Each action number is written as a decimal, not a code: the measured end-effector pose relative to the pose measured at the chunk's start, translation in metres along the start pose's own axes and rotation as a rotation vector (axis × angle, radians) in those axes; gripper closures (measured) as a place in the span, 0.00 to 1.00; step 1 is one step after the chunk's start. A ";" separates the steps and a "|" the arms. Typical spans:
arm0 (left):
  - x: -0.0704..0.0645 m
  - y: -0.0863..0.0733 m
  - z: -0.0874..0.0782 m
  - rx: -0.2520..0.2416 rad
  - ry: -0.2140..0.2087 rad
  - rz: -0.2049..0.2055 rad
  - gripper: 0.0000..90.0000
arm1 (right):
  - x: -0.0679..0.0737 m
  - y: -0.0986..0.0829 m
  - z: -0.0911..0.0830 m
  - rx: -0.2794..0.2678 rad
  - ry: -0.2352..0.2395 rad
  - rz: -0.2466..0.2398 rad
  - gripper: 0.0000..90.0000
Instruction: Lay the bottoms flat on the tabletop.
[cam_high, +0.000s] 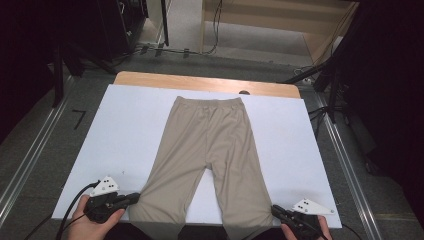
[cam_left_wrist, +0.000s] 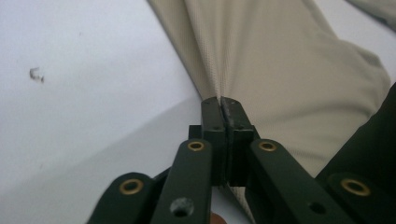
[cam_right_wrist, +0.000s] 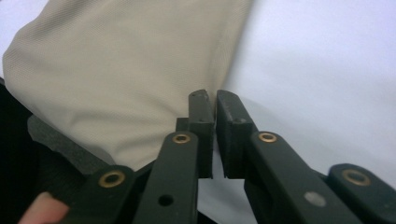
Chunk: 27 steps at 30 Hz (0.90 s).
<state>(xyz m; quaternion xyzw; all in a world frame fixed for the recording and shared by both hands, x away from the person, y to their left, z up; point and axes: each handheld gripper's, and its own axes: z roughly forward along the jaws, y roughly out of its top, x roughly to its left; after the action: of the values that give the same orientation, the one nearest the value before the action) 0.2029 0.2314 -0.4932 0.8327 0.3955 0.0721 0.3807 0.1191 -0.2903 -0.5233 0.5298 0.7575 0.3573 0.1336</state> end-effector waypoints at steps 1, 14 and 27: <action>-0.005 0.003 -0.001 -0.029 0.000 0.010 0.84 | -0.001 -0.001 -0.001 -0.006 0.004 -0.002 0.86; -0.134 0.056 0.085 -0.009 -0.281 0.181 0.57 | 0.008 -0.001 -0.004 -0.015 -0.002 -0.018 0.67; -0.185 0.057 0.136 0.011 -0.113 0.296 0.92 | 0.020 -0.008 -0.001 -0.017 0.006 -0.062 0.68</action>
<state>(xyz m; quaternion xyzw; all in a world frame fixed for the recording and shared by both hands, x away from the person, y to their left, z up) 0.1695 -0.0012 -0.5156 0.8867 0.2468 0.0783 0.3831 0.1046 -0.2744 -0.5243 0.5038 0.7708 0.3612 0.1469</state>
